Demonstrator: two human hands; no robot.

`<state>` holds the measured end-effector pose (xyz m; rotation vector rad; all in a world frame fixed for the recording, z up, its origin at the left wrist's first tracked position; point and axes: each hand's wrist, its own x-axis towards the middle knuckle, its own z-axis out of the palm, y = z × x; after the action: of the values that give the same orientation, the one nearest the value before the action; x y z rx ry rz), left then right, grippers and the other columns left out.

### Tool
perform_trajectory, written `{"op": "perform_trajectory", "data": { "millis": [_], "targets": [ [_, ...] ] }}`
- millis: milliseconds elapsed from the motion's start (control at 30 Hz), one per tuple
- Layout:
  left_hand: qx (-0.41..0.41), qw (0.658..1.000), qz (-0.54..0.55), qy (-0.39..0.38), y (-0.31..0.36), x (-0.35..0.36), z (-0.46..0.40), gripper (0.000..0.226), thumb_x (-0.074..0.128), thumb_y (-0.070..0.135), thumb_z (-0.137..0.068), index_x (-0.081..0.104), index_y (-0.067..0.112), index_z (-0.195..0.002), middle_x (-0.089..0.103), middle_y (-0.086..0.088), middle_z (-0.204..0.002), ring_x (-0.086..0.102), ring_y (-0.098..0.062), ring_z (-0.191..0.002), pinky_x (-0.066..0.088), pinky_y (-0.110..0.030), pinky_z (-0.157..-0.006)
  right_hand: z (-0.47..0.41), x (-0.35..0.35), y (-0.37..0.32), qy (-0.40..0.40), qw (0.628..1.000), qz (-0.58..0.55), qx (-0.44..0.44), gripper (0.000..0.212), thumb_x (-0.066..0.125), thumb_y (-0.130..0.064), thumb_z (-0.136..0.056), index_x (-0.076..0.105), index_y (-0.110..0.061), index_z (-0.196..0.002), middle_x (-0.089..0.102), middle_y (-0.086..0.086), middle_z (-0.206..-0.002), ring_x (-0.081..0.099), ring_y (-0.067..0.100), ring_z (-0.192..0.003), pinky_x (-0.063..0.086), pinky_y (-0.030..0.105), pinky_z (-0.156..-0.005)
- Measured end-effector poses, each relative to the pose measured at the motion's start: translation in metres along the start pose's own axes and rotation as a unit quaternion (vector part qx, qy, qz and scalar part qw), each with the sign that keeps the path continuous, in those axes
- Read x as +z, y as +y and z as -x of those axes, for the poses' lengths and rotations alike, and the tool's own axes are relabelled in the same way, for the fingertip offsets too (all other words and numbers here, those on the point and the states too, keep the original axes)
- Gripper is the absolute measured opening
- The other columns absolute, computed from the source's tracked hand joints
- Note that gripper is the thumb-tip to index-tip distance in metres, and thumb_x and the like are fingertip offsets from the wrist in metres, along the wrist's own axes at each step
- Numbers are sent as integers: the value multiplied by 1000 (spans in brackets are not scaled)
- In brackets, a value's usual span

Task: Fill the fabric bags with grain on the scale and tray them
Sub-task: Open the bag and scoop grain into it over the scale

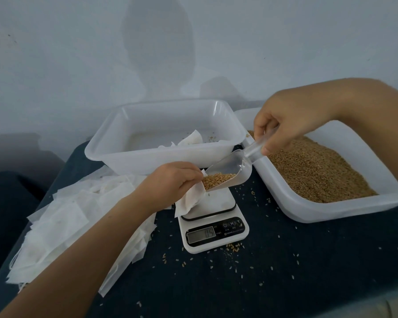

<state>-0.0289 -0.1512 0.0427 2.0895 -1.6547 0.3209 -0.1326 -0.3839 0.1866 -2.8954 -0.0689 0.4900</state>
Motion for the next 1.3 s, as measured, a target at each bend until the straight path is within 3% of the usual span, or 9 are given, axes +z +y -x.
{"op": "perform_trajectory", "data": {
  "millis": [133, 400, 500, 633, 867, 1300],
  "targets": [
    [-7, 1000, 10, 5, 1, 1, 1, 15, 61, 4, -86, 73, 3, -95, 71, -6, -98, 67, -20, -90, 48, -24, -84, -2, -7, -7, 9, 1000, 23, -13, 12, 74, -39, -75, 72, -31, -84, 69, -14, -65, 65, 2, -59, 48, 23, -61],
    [-12, 1000, 8, 10, 0, 1, 3, 14, 62, 2, -85, 73, 3, -92, 71, -6, -95, 67, -19, -87, 46, -19, -83, -8, -16, -16, 17, 998, 59, -22, 16, 75, -45, -67, 73, -37, -80, 67, -18, -63, 65, 3, -62, 50, 31, -69],
    [-12, 1000, 12, 10, -1, 0, 3, 14, 61, 3, -85, 73, 2, -90, 71, -6, -94, 67, -19, -86, 44, -16, -82, -10, -17, -16, 12, 998, 52, -16, 18, 75, -47, -65, 74, -36, -79, 68, -17, -65, 64, 1, -58, 49, 28, -67],
    [-8, 1000, 8, 16, -1, 0, 5, 12, 62, 4, -85, 73, 2, -89, 71, -5, -91, 67, -19, -84, 51, -27, -79, -11, -17, -15, 7, 999, 49, -13, 21, 73, -50, -62, 74, -36, -78, 67, -20, -65, 64, -1, -57, 41, 23, -63],
    [-19, 999, 13, 22, -4, -1, 6, 10, 63, 8, -86, 73, 4, -87, 70, -3, -85, 65, -18, -78, 54, -34, -71, -14, -16, -17, 14, 998, 62, -17, 15, 75, -46, -68, 73, -37, -80, 66, -21, -64, 63, -1, -57, 40, 21, -60],
    [-28, 998, 2, 50, -6, -11, 1, 9, 66, 2, -83, 73, 4, -86, 70, -3, -87, 64, -15, -79, 51, -26, -74, -6, -38, -30, 47, 992, 114, -16, 20, 72, -52, -60, 71, -40, -76, 67, -17, -64, 59, -4, -58, 37, 22, -59]
  ]
}}
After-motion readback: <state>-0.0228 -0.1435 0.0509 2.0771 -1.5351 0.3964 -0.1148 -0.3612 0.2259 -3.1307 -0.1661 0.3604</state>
